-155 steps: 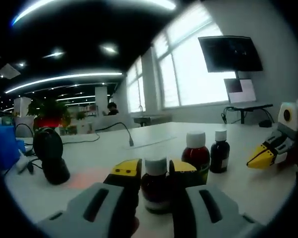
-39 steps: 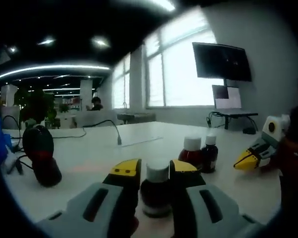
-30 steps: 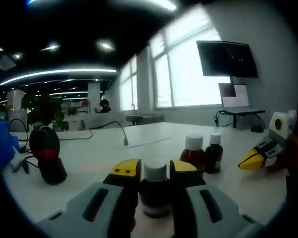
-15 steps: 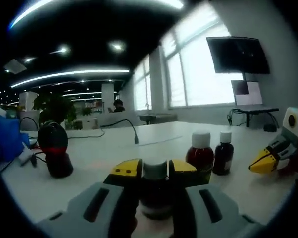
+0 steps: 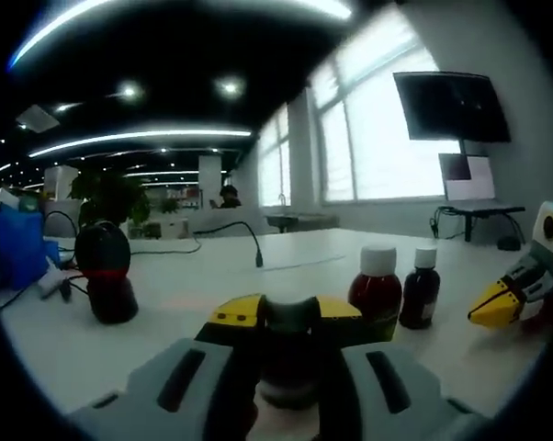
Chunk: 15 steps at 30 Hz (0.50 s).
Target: Rotate the medicine bottle to make it face forward pick up the medicine bottle inspect the drug traceability code place the medicine on the table
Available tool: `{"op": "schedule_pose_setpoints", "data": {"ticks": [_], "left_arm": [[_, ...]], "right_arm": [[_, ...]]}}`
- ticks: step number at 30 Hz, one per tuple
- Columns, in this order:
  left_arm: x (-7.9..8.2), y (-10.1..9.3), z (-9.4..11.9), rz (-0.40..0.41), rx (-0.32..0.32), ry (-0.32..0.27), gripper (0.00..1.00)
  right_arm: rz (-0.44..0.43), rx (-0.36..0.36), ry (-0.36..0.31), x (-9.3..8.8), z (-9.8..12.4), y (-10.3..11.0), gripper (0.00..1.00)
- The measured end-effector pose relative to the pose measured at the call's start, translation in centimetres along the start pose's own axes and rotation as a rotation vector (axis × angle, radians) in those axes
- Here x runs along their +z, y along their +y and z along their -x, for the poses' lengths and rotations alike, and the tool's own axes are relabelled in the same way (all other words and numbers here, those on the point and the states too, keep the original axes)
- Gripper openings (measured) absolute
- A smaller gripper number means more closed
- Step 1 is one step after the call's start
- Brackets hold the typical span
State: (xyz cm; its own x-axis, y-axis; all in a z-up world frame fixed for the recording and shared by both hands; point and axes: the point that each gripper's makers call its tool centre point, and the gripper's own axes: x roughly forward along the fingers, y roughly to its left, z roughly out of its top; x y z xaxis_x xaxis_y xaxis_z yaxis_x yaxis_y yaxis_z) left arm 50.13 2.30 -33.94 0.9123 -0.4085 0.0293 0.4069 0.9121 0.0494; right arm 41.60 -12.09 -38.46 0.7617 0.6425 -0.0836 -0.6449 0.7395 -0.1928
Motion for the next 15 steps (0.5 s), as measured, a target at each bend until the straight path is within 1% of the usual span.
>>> {"op": "schedule_pose_setpoints", "data": {"ticks": [10,12,15], "left_arm": [[0.05,-0.14,0.15,0.003,-0.025,-0.007,0.12],[0.07,-0.38,0.17,-0.007,-0.041,-0.006,0.12],[0.06,-0.65,0.37,-0.001,-0.059,-0.002,0.12]], "right_arm": [[0.0,0.001,0.0,-0.04,0.06,-0.02,0.0],[0.0,0.001,0.0,-0.04,0.06,-0.01,0.0],[-0.001,0.0,0.0,-0.03,0.06,-0.02,0.0]]}}
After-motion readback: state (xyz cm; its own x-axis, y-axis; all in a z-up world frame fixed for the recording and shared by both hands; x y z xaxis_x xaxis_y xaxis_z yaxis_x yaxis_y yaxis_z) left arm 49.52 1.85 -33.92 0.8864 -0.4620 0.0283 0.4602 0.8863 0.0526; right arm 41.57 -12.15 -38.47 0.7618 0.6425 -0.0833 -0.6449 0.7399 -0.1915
